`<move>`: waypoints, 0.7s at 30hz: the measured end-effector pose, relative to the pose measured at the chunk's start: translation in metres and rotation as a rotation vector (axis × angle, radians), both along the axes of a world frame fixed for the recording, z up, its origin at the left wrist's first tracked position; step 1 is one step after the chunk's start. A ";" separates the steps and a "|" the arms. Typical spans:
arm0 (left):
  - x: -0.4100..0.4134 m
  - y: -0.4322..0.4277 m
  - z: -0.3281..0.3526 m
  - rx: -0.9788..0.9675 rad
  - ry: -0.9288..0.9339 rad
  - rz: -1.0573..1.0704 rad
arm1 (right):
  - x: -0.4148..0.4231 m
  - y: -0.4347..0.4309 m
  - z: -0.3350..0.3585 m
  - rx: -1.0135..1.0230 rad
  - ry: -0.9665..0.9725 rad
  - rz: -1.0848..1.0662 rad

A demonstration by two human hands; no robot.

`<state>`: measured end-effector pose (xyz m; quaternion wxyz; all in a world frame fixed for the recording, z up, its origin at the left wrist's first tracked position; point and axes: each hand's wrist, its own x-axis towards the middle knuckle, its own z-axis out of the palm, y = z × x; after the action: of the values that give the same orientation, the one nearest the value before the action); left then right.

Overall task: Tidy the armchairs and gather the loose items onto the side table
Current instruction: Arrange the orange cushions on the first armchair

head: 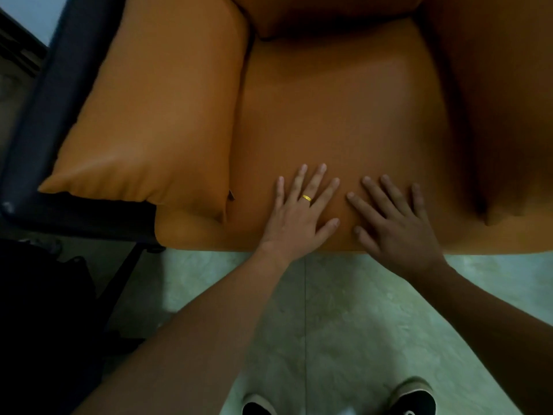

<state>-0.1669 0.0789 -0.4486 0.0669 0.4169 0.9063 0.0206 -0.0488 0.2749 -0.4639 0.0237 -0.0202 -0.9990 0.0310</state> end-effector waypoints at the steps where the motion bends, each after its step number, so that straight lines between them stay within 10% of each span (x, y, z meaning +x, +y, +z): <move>1: -0.004 0.000 -0.002 -0.002 0.023 -0.019 | -0.001 0.002 -0.003 0.007 0.025 0.016; 21: -0.029 0.002 -0.032 0.176 0.214 -0.128 | -0.010 0.017 -0.039 0.006 0.315 0.148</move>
<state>-0.1955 0.0807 -0.4810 -0.0657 0.4779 0.8744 0.0511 -0.0586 0.2919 -0.5026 0.1777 0.0587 -0.9818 0.0326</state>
